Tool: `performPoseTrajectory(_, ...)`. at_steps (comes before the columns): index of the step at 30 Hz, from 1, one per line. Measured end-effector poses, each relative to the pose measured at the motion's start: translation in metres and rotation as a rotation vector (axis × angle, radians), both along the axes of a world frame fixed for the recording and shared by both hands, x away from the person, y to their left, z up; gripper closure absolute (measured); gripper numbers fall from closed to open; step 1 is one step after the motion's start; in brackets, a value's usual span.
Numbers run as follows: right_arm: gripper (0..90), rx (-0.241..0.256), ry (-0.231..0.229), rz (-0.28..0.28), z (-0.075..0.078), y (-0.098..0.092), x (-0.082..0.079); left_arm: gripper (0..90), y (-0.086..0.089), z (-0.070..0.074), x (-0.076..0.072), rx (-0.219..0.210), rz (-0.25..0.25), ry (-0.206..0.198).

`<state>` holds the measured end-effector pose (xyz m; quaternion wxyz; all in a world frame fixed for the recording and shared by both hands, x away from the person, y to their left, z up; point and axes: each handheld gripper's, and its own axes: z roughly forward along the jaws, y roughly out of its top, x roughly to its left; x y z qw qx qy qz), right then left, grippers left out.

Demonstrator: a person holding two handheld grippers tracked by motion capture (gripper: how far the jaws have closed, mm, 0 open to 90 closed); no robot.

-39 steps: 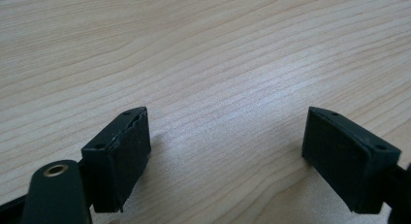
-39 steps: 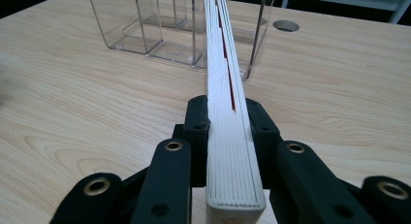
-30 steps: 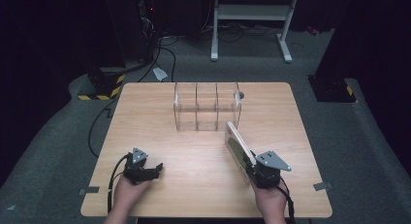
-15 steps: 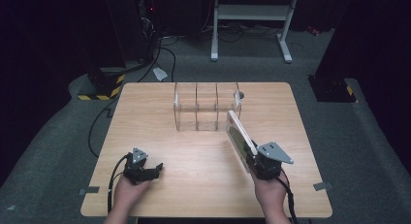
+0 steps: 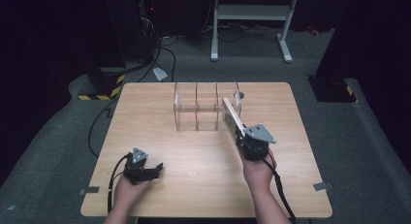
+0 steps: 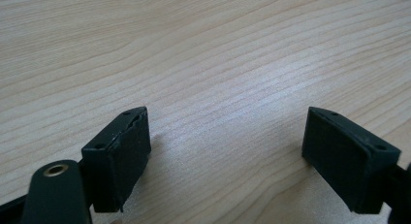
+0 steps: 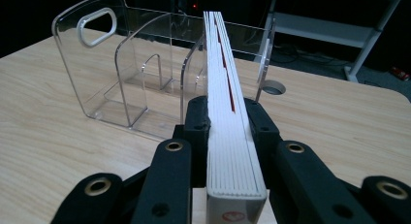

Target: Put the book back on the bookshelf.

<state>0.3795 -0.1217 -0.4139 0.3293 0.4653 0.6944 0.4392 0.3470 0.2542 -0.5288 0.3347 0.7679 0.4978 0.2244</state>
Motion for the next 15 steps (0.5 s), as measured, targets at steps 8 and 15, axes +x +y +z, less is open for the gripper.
performPoseTrajectory(8,75.6,-0.006,0.001,-0.036,-0.001,0.007,0.027,17.8,0.0,0.0,0.0,-0.006,0.001,-0.003)
performPoseTrajectory(15,75.6,-0.03,-0.015,-0.056,-0.005,0.021,0.046,17.8,0.0,0.0,0.001,-0.005,-0.004,-0.003)
